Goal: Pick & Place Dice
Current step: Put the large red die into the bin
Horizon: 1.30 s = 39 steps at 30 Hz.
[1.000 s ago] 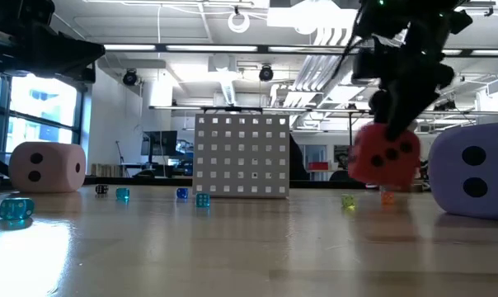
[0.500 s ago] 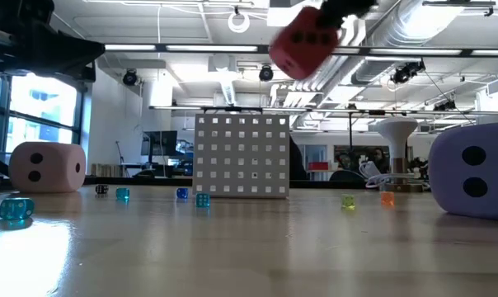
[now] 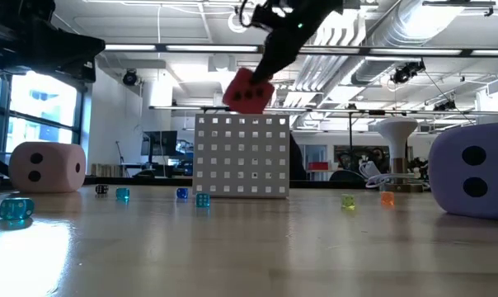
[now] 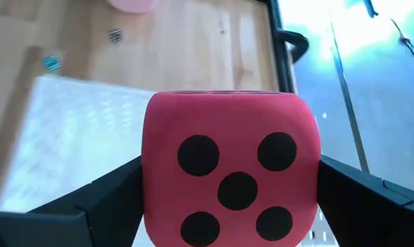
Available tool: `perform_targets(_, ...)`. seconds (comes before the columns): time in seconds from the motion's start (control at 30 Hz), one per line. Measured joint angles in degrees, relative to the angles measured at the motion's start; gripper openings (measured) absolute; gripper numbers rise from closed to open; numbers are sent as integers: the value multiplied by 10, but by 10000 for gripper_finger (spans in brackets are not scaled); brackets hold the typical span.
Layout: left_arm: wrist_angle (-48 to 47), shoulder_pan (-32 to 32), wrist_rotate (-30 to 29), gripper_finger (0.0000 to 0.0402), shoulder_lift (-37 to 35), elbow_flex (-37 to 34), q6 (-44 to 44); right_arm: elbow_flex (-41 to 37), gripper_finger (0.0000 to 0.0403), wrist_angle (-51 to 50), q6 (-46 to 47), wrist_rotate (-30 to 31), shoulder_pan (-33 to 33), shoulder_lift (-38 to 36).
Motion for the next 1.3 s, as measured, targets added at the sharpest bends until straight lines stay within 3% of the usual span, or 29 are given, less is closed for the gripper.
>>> perform_targets(0.27,0,0,0,2,0,0,0,5,362,2,0,86,-7,49)
perform_targets(1.1,-1,0,0,2,0,0,2,6,362,30,4,83,0,54)
perform_targets(1.3,-1,0,0,2,0,0,0,6,362,40,37,40,0,54)
